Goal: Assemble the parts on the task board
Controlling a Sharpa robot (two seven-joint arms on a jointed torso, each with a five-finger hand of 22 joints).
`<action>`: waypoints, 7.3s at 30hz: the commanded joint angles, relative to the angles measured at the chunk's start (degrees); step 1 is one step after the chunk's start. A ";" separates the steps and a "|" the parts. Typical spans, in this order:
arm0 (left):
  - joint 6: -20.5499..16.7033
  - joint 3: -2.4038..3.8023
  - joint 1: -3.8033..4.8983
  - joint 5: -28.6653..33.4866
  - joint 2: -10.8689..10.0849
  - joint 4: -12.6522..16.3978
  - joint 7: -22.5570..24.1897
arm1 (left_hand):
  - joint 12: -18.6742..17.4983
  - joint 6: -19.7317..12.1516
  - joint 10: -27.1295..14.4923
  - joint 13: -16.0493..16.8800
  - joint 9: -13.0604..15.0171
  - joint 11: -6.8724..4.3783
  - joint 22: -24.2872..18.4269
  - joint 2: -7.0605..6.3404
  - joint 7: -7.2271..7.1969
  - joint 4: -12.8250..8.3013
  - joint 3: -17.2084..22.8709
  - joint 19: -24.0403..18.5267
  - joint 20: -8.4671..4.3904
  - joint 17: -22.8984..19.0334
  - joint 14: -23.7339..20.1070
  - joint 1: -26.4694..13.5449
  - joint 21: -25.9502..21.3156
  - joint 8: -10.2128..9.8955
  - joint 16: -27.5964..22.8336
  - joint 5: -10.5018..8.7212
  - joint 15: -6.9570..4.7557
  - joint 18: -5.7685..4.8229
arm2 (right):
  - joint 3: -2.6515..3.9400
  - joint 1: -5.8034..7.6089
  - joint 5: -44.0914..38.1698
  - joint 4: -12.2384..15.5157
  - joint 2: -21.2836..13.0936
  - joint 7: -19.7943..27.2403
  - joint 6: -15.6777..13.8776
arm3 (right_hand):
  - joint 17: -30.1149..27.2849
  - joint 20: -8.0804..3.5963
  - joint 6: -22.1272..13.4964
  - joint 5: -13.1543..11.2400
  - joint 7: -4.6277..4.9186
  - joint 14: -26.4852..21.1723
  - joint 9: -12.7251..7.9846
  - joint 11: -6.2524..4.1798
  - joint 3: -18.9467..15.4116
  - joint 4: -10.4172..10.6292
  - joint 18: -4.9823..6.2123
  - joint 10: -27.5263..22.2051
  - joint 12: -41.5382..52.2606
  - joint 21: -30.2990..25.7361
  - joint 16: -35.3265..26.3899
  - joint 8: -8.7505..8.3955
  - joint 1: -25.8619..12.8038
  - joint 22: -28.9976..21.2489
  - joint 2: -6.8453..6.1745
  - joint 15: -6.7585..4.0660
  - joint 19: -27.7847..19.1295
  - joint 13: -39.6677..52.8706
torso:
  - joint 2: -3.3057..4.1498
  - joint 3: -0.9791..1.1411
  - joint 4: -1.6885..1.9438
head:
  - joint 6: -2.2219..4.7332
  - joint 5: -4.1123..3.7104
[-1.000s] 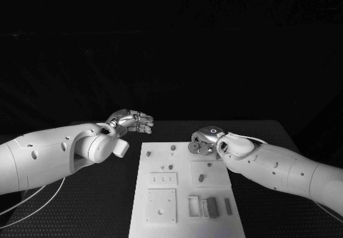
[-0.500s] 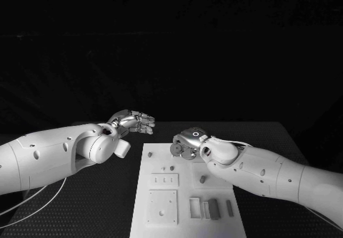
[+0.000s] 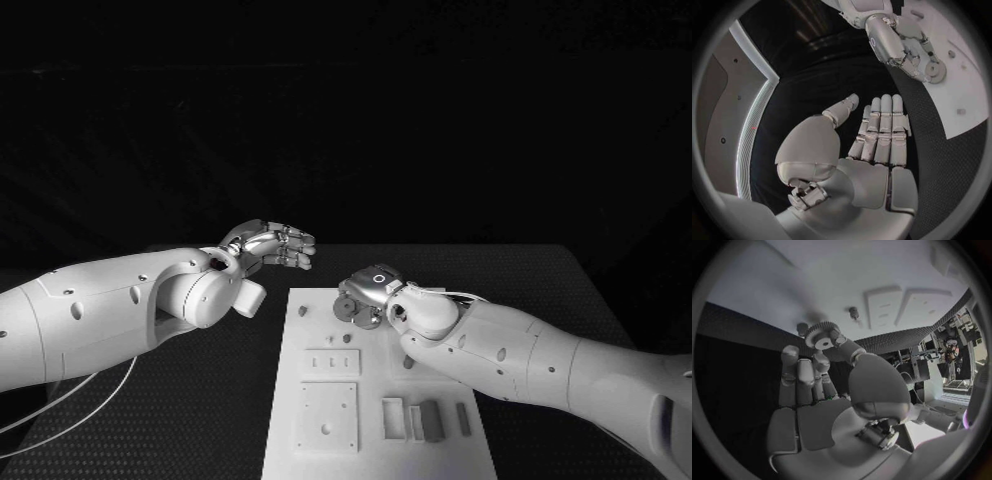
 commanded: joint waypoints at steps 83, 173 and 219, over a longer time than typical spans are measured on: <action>1.41 -0.30 0.24 -0.23 -0.41 -1.77 0.97 | -0.41 0.18 0.94 0.41 0.31 0.04 0.36 -0.06 -0.08 0.26 -0.11 -0.01 -0.22 0.84 0.63 -0.08 -0.47 -0.06 -0.83 0.05 0.23 -0.43 | 2.33 0.44 32.32 3.12 -23.02 18.94 1.86 | -4.39 1.54 -0.26 0.06 2.40 -5.70 -1.28 1.68 0.32 0.59 1.56 -5.56 0.01 -2.02 -0.38 -2.85 -0.22 0.62 -4.72 2.18 -2.34 -3.51 | -1.56 1.72 -4.39 | 0.78 1.50; 1.77 -0.29 -0.03 -0.54 -0.64 -1.27 0.57 | -0.75 -0.16 0.83 0.52 0.30 0.13 0.47 -0.13 0.07 0.34 -0.22 -0.09 -0.18 1.26 0.59 -0.26 -0.73 -0.35 -1.36 0.05 0.30 -0.48 | 1.85 -5.49 39.74 -5.41 -14.72 15.99 -1.55 | -5.40 0.76 7.67 0.07 -0.79 -4.63 1.22 -1.29 0.68 0.12 1.56 -3.90 2.24 -0.93 1.22 1.77 -1.73 0.88 3.47 -0.45 -1.28 -5.81 | -1.39 1.90 -4.19 | -1.34 1.95; 3.90 -0.36 -0.42 -17.25 3.57 0.15 -18.62 | 0.68 4.02 4.74 2.07 0.86 -1.62 1.58 -2.09 -1.68 5.24 -4.08 1.92 -1.10 3.78 3.52 -7.70 -0.04 0.83 -0.59 0.10 -0.87 -0.11 | 2.37 1.69 26.41 17.30 -15.03 2.63 -0.35 | -2.86 0.01 10.01 0.09 -2.13 -1.33 2.92 -2.66 0.79 -0.27 1.56 -2.19 2.81 -0.18 1.67 3.23 -0.33 0.84 4.07 -1.80 -0.16 -6.22 | -2.46 1.27 -4.40 | 0.44 3.09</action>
